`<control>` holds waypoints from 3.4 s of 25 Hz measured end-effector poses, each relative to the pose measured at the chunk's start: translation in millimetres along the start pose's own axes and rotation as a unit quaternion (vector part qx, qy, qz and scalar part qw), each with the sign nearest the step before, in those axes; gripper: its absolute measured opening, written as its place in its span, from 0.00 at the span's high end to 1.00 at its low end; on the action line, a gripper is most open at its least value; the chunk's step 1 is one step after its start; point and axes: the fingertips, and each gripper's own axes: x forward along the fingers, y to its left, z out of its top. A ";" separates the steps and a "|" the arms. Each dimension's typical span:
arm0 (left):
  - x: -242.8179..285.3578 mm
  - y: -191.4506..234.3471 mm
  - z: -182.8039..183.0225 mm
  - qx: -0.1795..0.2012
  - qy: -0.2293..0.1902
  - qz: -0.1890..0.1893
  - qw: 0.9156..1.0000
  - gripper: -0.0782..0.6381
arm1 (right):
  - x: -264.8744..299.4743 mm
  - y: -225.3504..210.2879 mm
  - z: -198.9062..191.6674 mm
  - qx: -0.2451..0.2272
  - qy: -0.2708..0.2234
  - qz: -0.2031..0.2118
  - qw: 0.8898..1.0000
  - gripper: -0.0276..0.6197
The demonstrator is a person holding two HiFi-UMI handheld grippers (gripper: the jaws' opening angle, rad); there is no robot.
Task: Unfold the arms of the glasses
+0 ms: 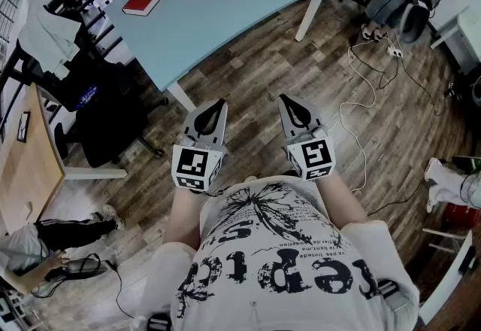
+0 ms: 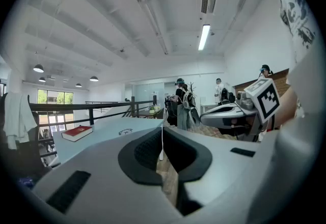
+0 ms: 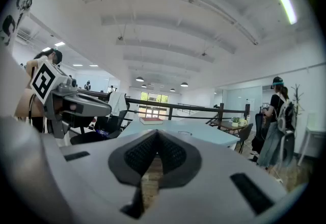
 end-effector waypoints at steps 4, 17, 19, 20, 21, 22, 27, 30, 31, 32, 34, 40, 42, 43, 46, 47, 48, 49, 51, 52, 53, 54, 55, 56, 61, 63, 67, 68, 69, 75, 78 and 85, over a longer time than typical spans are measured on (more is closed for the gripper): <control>6.0 -1.1 2.0 0.000 -0.001 0.002 1.000 0.86 | 0.3 -4.9 -1.1 0.001 0.000 0.003 1.000 0.95; 21.4 -11.1 -6.7 0.009 0.008 -0.001 1.000 0.86 | 9.6 -18.0 -12.4 0.007 0.009 0.002 1.000 0.94; 29.3 -11.6 -8.7 0.011 0.011 -0.001 1.000 0.86 | 15.8 -24.1 -15.8 0.009 0.011 0.006 1.000 0.94; 33.3 -10.6 -11.5 0.009 0.014 0.001 1.000 0.86 | 19.8 -27.1 -18.7 0.010 0.012 0.009 1.000 0.94; 37.8 -8.8 -14.6 0.007 0.016 0.005 1.000 0.86 | 24.6 -30.2 -22.0 0.011 0.014 0.012 1.000 0.94; 43.2 -6.3 -17.1 0.005 0.019 0.009 1.000 0.86 | 30.2 -33.9 -25.4 0.013 0.016 0.016 1.000 0.94; 88.7 12.1 -23.6 -0.003 0.034 0.032 0.999 0.86 | 71.9 -68.3 -37.3 0.012 0.019 0.037 0.999 0.94; 130.4 22.0 -23.2 -0.008 0.043 0.052 0.998 0.86 | 103.1 -105.4 -42.5 0.012 0.021 0.053 0.998 0.94; 146.7 24.7 -21.1 -0.011 0.044 0.059 0.997 0.86 | 113.9 -120.4 -43.2 0.012 0.021 0.058 0.998 0.94; 163.7 27.1 -18.1 -0.014 0.044 0.065 0.997 0.86 | 124.9 -136.3 -43.2 0.012 0.021 0.064 0.998 0.94; 199.4 31.7 -9.2 -0.019 0.042 0.080 0.996 0.86 | 147.2 -170.8 -41.1 0.012 0.020 0.075 0.997 0.94; 298.8 40.8 14.0 -0.027 0.031 0.124 0.991 0.86 | 203.8 -266.7 -38.1 -0.005 0.016 0.113 0.993 0.94; 329.3 42.5 21.3 -0.027 0.026 0.135 0.990 0.86 | 220.0 -295.3 -38.9 -0.010 0.014 0.121 0.993 0.94; 342.6 43.4 25.4 -0.027 0.024 0.141 0.989 0.86 | 227.8 -308.1 -38.6 -0.012 0.014 0.126 0.992 0.94; 373.0 46.3 32.3 -0.034 0.022 0.157 0.987 0.86 | 248.3 -337.8 -39.3 -0.012 0.016 0.142 0.990 0.94; 380.4 48.1 32.2 -0.038 0.023 0.160 0.986 0.86 | 255.0 -344.7 -40.1 -0.011 0.017 0.146 0.989 0.94; 386.8 50.9 31.5 -0.042 0.025 0.162 0.986 0.86 | 262.0 -350.2 -41.0 -0.009 0.019 0.149 0.989 0.94; 392.2 54.9 30.1 -0.046 0.027 0.165 0.985 0.86 | 269.0 -354.3 -42.1 -0.007 0.020 0.153 0.988 0.94; 401.7 65.6 25.6 -0.054 0.034 0.174 0.983 0.86 | 283.6 -359.8 -45.8 -0.007 0.024 0.161 0.987 0.94; 406.5 71.8 22.8 -0.056 0.038 0.178 0.982 0.86 | 291.6 -361.5 -48.1 -0.007 0.027 0.165 0.986 0.94; 411.7 78.5 20.2 -0.058 0.043 0.180 0.981 0.86 | 300.7 -362.8 -50.2 -0.008 0.030 0.169 0.985 0.94; 417.4 85.7 18.1 -0.058 0.046 0.181 0.981 0.86 | 310.7 -363.8 -52.0 -0.008 0.033 0.171 0.985 0.94; 423.5 93.7 16.7 -0.058 0.048 0.180 0.981 0.86 | 321.7 -364.5 -53.4 -0.007 0.035 0.173 0.984 0.94; 430.2 102.9 15.7 -0.058 0.050 0.179 0.981 0.86 | 333.5 -365.2 -54.2 -0.006 0.037 0.174 0.984 0.94; 474.7 160.8 15.7 -0.066 0.047 0.184 0.980 0.86 | 400.8 -375.7 -52.4 -0.005 0.046 0.183 0.982 0.94; 494.8 184.2 17.2 -0.066 0.046 0.185 0.980 0.86 | 430.5 -381.9 -50.1 -0.010 0.050 0.188 0.981 0.94; 525.2 238.3 22.9 -0.069 0.042 0.188 0.979 0.86 | 497.2 -387.0 -40.7 -0.015 0.059 0.198 0.978 0.94; 530.8 252.8 24.5 -0.069 0.041 0.190 0.979 0.86 | 513.6 -386.2 -37.4 -0.014 0.059 0.201 0.978 0.94; 536.1 266.7 25.8 -0.069 0.040 0.191 0.978 0.86 | 529.0 -384.9 -34.1 -0.014 0.060 0.203 0.977 0.94; 564.4 329.0 30.5 -0.072 0.035 0.190 0.979 0.86 | 600.9 -380.5 -26.2 -0.012 0.074 0.215 0.974 0.94; 572.2 341.5 25.9 -0.077 0.037 0.189 0.978 0.86 | 621.0 -379.4 -36.5 -0.014 0.099 0.226 0.969 0.94; 581.1 361.7 9.6 -0.076 0.045 0.197 0.976 0.86 | 656.5 -361.9 -79.1 -0.049 0.179 0.288 0.940 0.94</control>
